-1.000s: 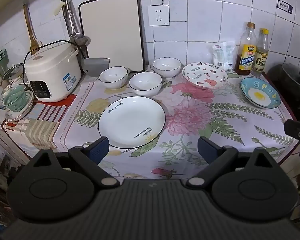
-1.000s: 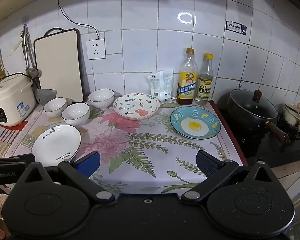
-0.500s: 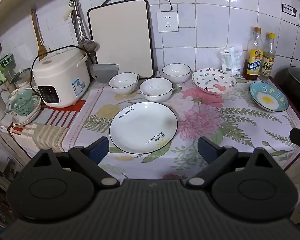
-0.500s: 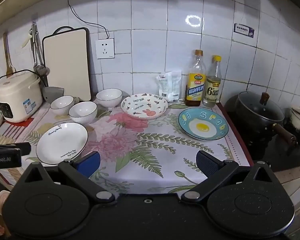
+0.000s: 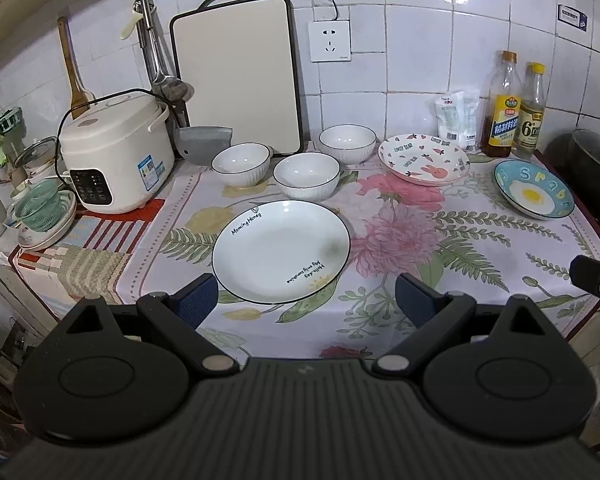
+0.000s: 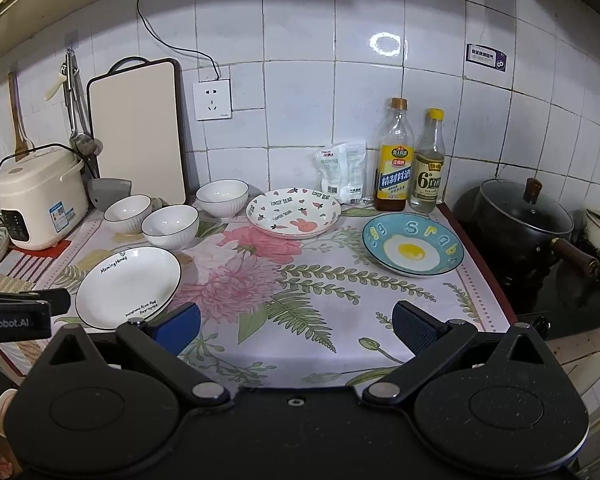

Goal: Organize plates and bowls

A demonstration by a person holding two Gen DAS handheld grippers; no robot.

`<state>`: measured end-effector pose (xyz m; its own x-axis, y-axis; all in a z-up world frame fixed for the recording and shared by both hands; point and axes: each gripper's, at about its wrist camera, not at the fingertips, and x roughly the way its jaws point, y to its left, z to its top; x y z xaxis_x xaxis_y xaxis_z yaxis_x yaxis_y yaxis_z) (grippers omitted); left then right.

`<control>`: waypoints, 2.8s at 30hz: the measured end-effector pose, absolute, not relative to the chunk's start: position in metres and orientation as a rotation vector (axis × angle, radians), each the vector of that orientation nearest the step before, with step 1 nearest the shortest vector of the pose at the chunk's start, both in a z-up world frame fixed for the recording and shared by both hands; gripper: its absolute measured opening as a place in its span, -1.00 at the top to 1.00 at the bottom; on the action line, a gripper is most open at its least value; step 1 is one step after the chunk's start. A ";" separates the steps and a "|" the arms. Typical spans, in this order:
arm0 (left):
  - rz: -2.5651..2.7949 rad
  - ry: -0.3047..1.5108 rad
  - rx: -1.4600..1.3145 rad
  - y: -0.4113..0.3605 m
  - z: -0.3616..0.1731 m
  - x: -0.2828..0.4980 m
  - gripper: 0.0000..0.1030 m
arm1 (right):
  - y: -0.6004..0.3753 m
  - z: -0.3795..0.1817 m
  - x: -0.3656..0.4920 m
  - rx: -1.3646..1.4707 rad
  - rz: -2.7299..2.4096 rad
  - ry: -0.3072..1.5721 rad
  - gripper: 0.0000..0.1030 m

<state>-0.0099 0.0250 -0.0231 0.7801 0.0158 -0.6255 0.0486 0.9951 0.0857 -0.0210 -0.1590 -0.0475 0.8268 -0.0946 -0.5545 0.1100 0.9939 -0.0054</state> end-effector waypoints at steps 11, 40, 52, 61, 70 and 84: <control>-0.039 0.680 0.108 0.021 -0.031 -0.012 -0.87 | -0.158 -0.050 -0.023 -0.009 -0.147 0.561 -1.00; -0.049 0.698 0.082 0.024 -0.045 -0.008 -0.87 | -0.161 -0.058 -0.022 -0.010 -0.206 0.548 -1.00; -0.061 0.695 0.070 0.024 -0.045 -0.009 -0.87 | -0.164 -0.059 -0.022 0.006 -0.195 0.547 -1.00; -0.076 0.657 0.019 0.052 -0.036 0.016 -0.87 | -0.155 -0.067 -0.008 0.056 -0.043 0.396 -1.00; 0.016 0.697 -0.091 0.120 -0.068 0.068 -0.83 | -0.124 -0.094 0.048 0.124 0.215 0.404 -1.00; -0.057 0.809 -0.072 0.162 -0.144 0.148 -0.69 | -0.057 -0.159 0.130 0.122 0.380 0.529 -0.99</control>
<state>0.1481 0.1619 -0.1436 0.6886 -0.0782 -0.7209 0.0234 0.9960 -0.0857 0.1296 -0.0573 -0.1592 0.7954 0.3839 -0.4690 -0.3214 0.9232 0.2106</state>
